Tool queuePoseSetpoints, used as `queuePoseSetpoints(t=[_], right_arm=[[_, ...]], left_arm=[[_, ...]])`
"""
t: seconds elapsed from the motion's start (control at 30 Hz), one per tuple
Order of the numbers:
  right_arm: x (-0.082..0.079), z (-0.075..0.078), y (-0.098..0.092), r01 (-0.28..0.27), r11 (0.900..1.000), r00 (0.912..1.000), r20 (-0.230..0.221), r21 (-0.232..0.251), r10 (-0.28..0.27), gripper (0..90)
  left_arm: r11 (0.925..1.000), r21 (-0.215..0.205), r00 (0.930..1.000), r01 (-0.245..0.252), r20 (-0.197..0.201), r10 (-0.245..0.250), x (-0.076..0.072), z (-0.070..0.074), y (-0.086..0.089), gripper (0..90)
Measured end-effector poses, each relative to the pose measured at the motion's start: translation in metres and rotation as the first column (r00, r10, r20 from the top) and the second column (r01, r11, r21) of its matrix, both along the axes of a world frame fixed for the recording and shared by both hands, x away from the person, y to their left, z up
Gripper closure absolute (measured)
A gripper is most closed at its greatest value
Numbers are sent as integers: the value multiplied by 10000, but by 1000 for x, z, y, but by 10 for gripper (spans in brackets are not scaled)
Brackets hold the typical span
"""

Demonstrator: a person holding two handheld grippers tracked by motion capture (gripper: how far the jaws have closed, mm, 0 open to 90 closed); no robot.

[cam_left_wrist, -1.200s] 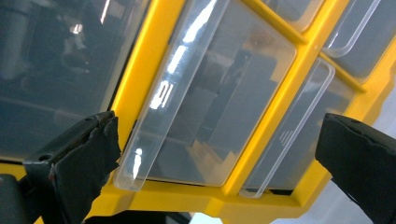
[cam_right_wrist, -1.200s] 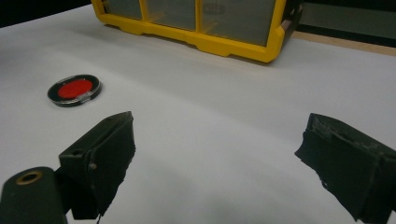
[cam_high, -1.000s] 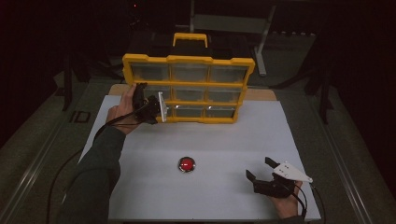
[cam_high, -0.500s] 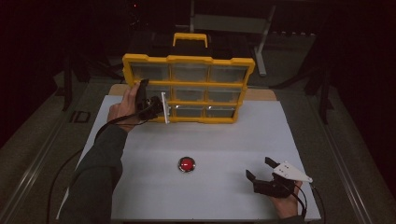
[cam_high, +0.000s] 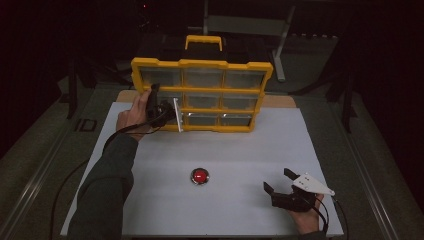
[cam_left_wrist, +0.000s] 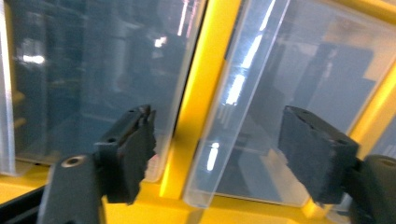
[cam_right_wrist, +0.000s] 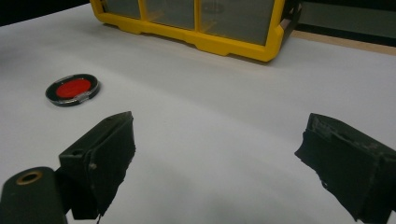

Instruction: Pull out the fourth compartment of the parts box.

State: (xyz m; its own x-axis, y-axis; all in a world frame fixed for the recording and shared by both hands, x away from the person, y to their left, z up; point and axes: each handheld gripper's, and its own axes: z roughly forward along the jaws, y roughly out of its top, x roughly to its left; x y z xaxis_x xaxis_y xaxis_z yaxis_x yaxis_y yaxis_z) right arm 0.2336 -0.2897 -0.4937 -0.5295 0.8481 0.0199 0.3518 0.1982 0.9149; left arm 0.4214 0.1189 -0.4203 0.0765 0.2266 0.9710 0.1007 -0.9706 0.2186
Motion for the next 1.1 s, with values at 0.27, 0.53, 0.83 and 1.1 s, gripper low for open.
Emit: queuePoseSetpoints(t=[0.27,0.53,0.83,1.1], right_arm=[[0,0,0,-1,10000,10000,8,-21,1,95],[0,0,0,1,10000,10000,9,-20,-1,95],[0,0,-1,34,10000,10000,5,-34,-34,95],[0,0,-1,34,10000,10000,5,-48,-34,95]], left_arm=[[9975,670,9992,227,302,-247,-3,-2,-4,517],[9957,906,9979,205,598,-260,-4,-4,-9,618],[9931,1161,9952,142,941,-252,-7,-8,-11,631],[9933,1148,9959,125,871,-226,-8,-9,-12,664]])
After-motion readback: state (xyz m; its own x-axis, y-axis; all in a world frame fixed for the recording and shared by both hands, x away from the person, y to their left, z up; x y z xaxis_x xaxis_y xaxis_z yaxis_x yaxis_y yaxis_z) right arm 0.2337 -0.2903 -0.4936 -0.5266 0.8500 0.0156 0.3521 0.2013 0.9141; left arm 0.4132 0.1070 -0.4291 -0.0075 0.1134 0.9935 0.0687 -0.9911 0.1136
